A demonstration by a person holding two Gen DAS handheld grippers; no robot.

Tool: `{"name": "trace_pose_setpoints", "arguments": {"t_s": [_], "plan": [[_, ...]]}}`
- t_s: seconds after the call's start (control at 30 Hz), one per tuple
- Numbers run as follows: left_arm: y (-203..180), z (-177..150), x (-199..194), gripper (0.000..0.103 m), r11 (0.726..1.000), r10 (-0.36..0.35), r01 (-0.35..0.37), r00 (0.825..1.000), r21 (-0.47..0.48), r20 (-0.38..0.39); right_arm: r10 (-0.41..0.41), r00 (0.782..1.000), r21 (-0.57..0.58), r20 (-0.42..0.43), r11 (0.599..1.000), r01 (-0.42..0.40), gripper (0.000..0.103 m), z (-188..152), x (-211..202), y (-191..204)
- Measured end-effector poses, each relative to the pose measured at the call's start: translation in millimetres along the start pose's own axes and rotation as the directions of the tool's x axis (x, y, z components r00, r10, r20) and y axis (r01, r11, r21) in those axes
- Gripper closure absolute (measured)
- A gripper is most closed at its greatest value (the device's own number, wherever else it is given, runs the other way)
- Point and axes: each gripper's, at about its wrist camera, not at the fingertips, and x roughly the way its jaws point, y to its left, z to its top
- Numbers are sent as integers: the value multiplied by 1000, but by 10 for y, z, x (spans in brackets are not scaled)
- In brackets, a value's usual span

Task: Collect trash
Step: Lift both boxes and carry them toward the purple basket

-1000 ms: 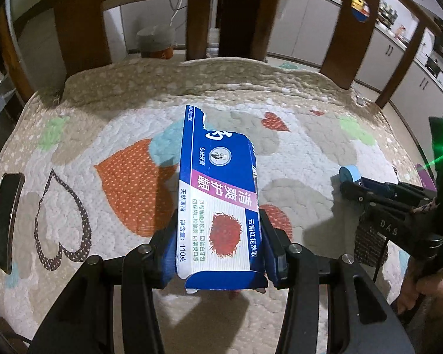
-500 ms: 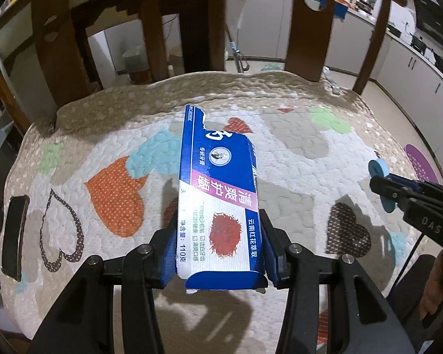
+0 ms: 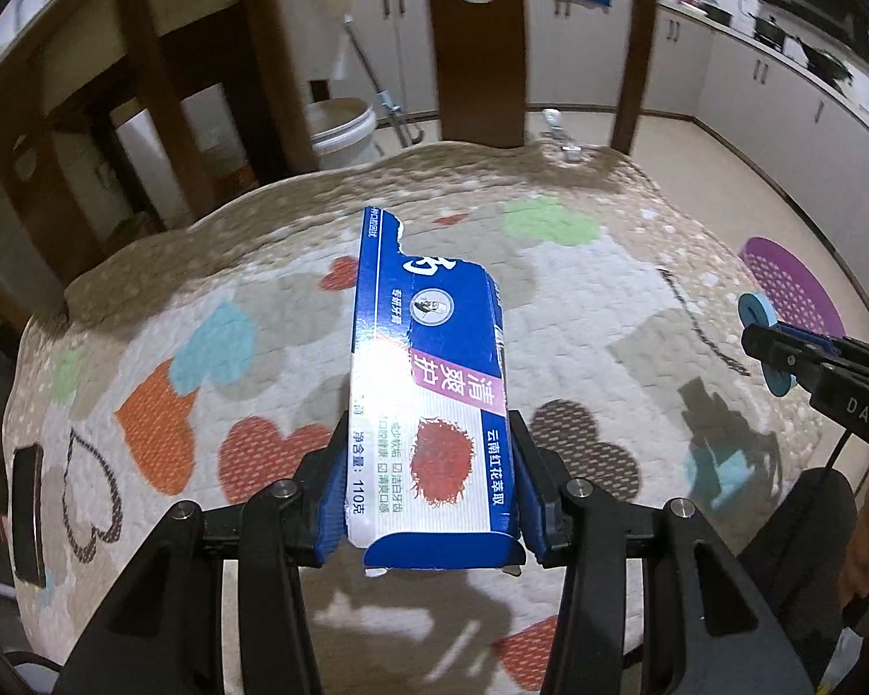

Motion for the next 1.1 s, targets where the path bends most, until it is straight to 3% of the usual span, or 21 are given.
{"name": "trace_pose_setpoints", "arguments": {"t_s": [0.6,1.1], "plan": [[-787,143,-40,57,986,-35,35,999,161,-1,-19,996,118,84,993,9,75,-73,-305,-626],[-1777,460,61,57,939,-147,142,989,315,-9,-103,988,297,117,953,65,75,-187,-590,-1587]]}}
